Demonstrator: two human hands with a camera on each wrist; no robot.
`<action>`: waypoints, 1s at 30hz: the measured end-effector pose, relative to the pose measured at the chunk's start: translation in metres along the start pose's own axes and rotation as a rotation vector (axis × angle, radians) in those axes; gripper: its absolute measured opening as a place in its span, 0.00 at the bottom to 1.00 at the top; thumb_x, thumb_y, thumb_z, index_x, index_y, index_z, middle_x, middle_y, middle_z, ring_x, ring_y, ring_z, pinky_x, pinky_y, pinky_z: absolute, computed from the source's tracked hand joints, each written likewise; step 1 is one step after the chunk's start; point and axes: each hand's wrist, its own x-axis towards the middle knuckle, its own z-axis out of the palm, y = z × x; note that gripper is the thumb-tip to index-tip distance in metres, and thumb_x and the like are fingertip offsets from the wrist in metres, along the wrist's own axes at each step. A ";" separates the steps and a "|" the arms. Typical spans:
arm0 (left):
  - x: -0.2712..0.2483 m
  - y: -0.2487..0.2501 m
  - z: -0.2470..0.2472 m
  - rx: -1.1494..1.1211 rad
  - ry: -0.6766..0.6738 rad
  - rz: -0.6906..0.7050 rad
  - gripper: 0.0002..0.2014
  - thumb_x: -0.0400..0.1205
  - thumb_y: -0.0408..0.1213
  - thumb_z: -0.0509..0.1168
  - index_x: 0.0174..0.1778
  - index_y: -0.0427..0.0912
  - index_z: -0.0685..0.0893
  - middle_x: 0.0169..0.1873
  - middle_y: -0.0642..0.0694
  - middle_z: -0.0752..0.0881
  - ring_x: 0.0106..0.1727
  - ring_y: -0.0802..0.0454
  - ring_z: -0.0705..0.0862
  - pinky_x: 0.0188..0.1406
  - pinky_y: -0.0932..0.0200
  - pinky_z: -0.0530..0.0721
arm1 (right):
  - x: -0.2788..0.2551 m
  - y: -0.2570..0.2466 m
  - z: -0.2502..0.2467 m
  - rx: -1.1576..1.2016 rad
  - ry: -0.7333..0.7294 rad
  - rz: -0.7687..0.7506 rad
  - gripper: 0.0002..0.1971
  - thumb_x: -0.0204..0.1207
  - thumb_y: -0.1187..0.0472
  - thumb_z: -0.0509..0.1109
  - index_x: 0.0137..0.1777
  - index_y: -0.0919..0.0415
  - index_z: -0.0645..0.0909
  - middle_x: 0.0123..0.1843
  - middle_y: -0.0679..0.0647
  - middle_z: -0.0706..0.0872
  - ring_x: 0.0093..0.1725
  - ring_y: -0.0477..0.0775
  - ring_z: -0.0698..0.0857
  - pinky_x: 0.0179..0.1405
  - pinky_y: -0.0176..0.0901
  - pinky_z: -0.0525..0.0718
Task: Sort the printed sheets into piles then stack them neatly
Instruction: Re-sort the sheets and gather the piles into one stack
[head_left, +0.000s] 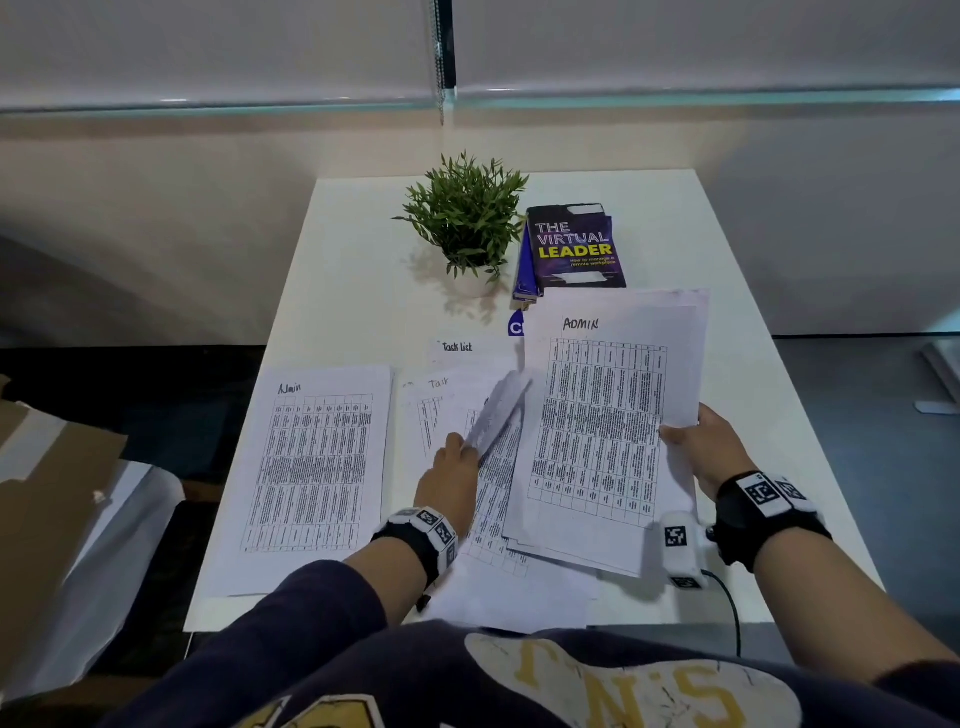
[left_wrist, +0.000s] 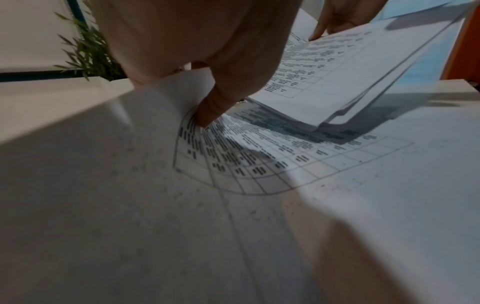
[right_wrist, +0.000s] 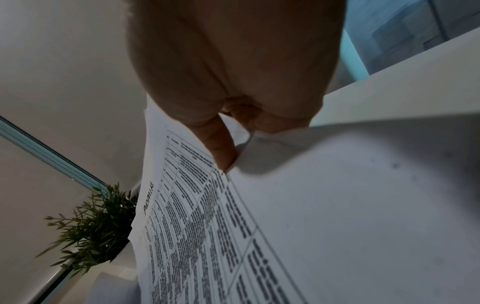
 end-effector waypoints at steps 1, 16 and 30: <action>-0.001 0.002 -0.001 -0.036 -0.010 0.001 0.23 0.74 0.19 0.65 0.64 0.37 0.75 0.63 0.41 0.70 0.46 0.46 0.78 0.37 0.56 0.79 | 0.000 0.001 -0.001 0.002 -0.003 -0.004 0.21 0.75 0.74 0.70 0.67 0.58 0.81 0.64 0.61 0.87 0.66 0.66 0.83 0.73 0.65 0.75; 0.020 0.002 0.014 -0.504 0.028 -0.347 0.12 0.80 0.30 0.64 0.58 0.33 0.80 0.51 0.36 0.84 0.53 0.40 0.85 0.48 0.48 0.87 | -0.010 -0.002 -0.006 0.020 0.024 0.012 0.22 0.77 0.75 0.68 0.71 0.64 0.79 0.65 0.62 0.85 0.65 0.64 0.82 0.74 0.62 0.75; 0.033 0.001 0.019 -0.357 -0.002 -0.275 0.11 0.81 0.28 0.62 0.58 0.32 0.80 0.61 0.36 0.75 0.60 0.40 0.79 0.56 0.52 0.81 | -0.007 0.000 -0.008 -0.016 0.028 -0.015 0.21 0.76 0.75 0.69 0.67 0.59 0.81 0.63 0.63 0.87 0.64 0.68 0.84 0.69 0.66 0.79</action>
